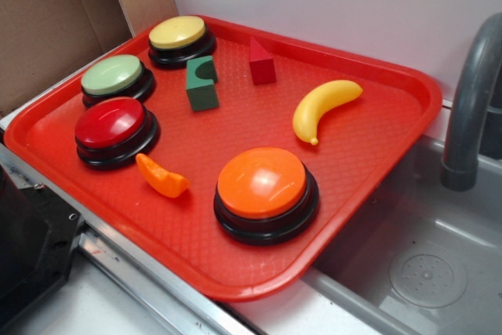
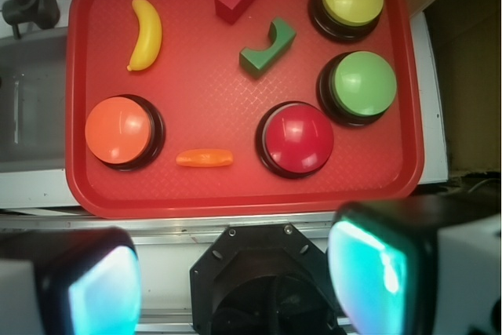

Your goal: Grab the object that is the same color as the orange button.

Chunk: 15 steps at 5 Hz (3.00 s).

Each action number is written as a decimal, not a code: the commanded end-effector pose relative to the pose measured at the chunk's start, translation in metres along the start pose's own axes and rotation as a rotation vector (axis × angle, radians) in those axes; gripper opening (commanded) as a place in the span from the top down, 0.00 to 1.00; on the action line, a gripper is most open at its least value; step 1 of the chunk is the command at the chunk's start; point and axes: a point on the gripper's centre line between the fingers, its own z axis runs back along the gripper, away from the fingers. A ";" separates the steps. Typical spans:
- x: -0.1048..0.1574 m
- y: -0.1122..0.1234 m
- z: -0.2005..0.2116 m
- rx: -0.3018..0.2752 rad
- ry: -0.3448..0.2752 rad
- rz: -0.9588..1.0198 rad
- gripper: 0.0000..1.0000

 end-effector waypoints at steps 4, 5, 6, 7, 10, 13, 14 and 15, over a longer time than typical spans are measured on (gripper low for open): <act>0.017 -0.036 -0.063 -0.076 0.072 -0.743 0.00; 0.015 -0.044 -0.091 -0.025 0.124 -0.998 0.00; 0.015 -0.046 -0.122 0.030 0.114 -1.245 0.00; 0.024 -0.043 -0.148 0.056 0.141 -1.297 0.00; 0.022 -0.036 -0.214 0.028 0.269 -1.340 0.00; 0.017 -0.056 -0.234 0.119 0.231 -1.354 0.00; 0.016 -0.057 -0.238 0.119 0.230 -1.335 0.48; 0.019 -0.056 -0.233 0.144 0.244 -1.335 1.00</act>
